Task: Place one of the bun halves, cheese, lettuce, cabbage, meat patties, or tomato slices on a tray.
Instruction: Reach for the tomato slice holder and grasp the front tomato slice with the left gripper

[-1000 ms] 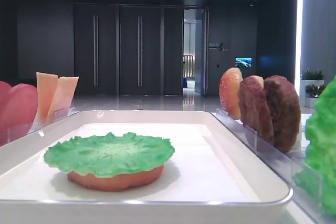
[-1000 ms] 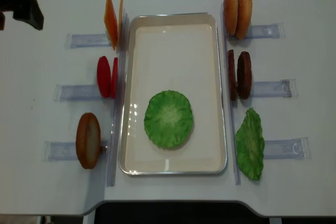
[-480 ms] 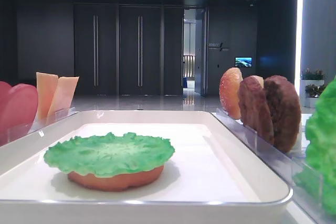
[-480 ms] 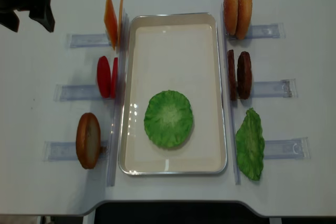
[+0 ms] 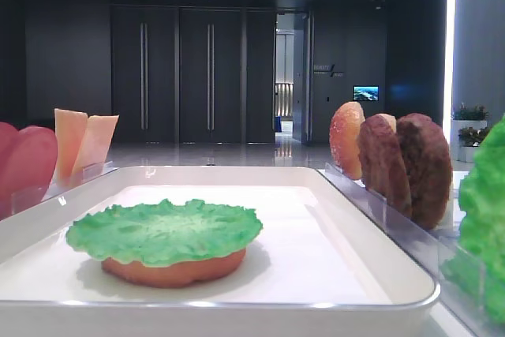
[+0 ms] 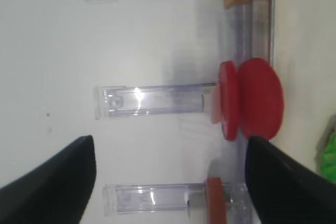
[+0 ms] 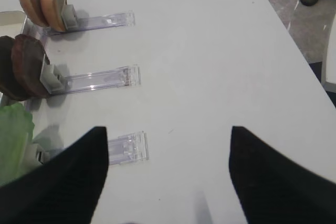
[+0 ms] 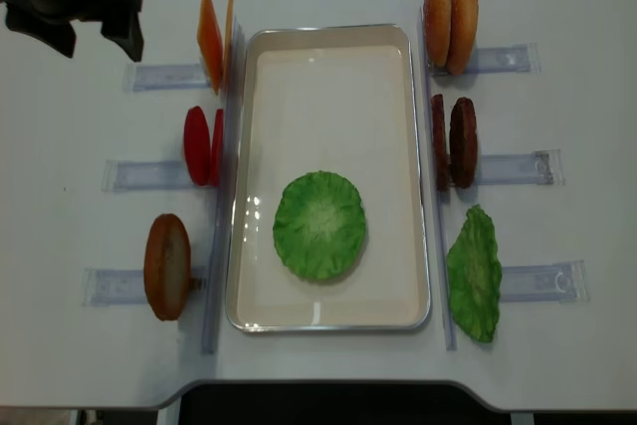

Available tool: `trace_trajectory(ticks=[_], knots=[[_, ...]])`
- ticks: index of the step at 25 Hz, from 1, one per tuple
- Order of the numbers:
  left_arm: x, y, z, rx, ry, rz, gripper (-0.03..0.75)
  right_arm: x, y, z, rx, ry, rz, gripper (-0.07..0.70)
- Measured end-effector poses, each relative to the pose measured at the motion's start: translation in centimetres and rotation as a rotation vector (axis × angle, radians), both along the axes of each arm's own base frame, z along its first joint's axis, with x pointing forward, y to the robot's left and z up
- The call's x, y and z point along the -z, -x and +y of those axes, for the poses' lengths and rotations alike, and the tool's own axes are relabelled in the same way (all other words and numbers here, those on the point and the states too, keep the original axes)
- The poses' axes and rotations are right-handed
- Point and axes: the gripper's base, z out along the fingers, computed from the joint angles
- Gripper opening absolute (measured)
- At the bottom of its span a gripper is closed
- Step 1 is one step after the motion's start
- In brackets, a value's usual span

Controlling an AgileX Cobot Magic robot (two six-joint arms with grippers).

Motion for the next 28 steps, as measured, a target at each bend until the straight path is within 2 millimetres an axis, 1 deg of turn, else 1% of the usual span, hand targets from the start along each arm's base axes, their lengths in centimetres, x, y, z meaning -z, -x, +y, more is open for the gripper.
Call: trace_trajectory(ticks=[3, 7, 11, 13, 17, 20, 28], knots=[[0.4, 0.2, -2.3, 0.0, 0.013, 0.005, 0.692, 0.0, 0.0, 0.0, 0.0, 0.0, 0.0, 0.464], [1.5, 0.3, -5.7, 0.016, 0.012, 0.028, 0.692, 0.0, 0.0, 0.0, 0.0, 0.0, 0.0, 0.464], [3.3, 0.4, -8.5, 0.036, 0.001, 0.069, 0.692, 0.0, 0.0, 0.0, 0.0, 0.0, 0.0, 0.464], [3.9, 0.5, -9.6, 0.04, -0.002, 0.084, 0.692, 0.0, 0.0, 0.0, 0.0, 0.0, 0.0, 0.464], [5.2, 0.5, -10.8, 0.043, -0.015, 0.109, 0.692, 0.0, 0.0, 0.0, 0.0, 0.0, 0.0, 0.464], [6.0, 0.3, -11.3, 0.036, -0.027, 0.125, 0.692, 0.0, 0.0, 0.0, 0.0, 0.0, 0.0, 0.453], [7.0, -0.2, -11.6, -0.002, -0.026, 0.123, 0.692, 0.0, 0.0, 0.0, 0.0, 0.0, 0.0, 0.433]])
